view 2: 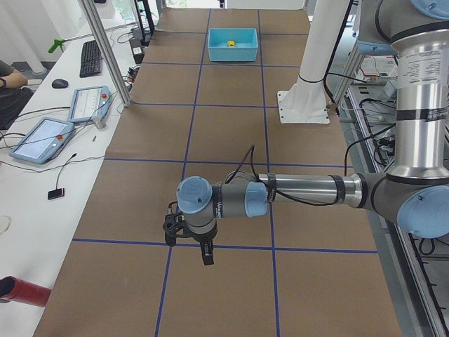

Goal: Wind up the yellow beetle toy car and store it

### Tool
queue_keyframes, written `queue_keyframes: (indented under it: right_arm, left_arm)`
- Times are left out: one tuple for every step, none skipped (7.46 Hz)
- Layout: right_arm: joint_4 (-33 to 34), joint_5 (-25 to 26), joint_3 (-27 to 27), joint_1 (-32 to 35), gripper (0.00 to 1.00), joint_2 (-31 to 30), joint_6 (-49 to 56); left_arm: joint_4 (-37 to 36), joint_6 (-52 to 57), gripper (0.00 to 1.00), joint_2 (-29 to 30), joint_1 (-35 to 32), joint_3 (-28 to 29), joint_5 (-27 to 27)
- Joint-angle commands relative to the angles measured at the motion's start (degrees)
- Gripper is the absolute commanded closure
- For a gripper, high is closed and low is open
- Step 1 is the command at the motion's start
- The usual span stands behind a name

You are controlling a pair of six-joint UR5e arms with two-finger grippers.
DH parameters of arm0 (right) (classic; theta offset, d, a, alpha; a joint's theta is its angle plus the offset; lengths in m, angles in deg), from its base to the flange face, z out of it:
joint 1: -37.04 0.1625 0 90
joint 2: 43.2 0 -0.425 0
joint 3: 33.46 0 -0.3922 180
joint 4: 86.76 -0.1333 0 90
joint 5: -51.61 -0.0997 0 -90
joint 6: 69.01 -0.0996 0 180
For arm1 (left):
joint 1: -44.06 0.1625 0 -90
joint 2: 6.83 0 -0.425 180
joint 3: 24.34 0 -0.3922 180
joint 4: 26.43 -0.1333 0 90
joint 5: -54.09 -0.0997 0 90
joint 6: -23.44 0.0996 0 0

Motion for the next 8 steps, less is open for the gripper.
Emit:
queue_keyframes:
  right_arm:
    - [0.0,0.0,-0.6,2.2,0.00,-2.2,-7.5]
    - [-0.2,0.1,-0.5,2.7,0.00,-3.5,-7.1]
    - [-0.2,-0.5,-0.3,3.5,0.00,-3.6,-7.3]
    - [-0.3,-0.8,-0.1,3.6,0.00,-3.7,-7.3]
    - [-0.3,-0.9,0.3,3.6,0.00,-3.9,-7.1]
    - [-0.4,-0.5,0.0,3.6,0.00,-3.9,-6.9]
    - [-0.3,-0.5,-0.5,3.6,0.00,-4.0,-7.0]
    - [-0.3,-0.8,-0.1,3.6,0.00,-4.2,-7.1]
  left_arm:
    - [0.0,0.0,0.00,0.0,0.0,0.1,0.0]
    - [0.0,0.0,0.00,0.0,0.0,0.3,-0.1]
    - [0.0,0.0,0.00,0.0,0.0,0.4,-0.1]
    - [0.0,0.0,0.00,0.0,0.0,0.4,-0.1]
    - [0.0,0.0,0.00,0.0,0.0,0.4,-0.1]
    - [0.0,0.0,0.00,0.0,0.0,0.4,-0.1]
    - [0.0,0.0,0.00,0.0,0.0,0.4,-0.1]
    - [0.0,0.0,0.00,0.0,0.0,0.4,0.0]
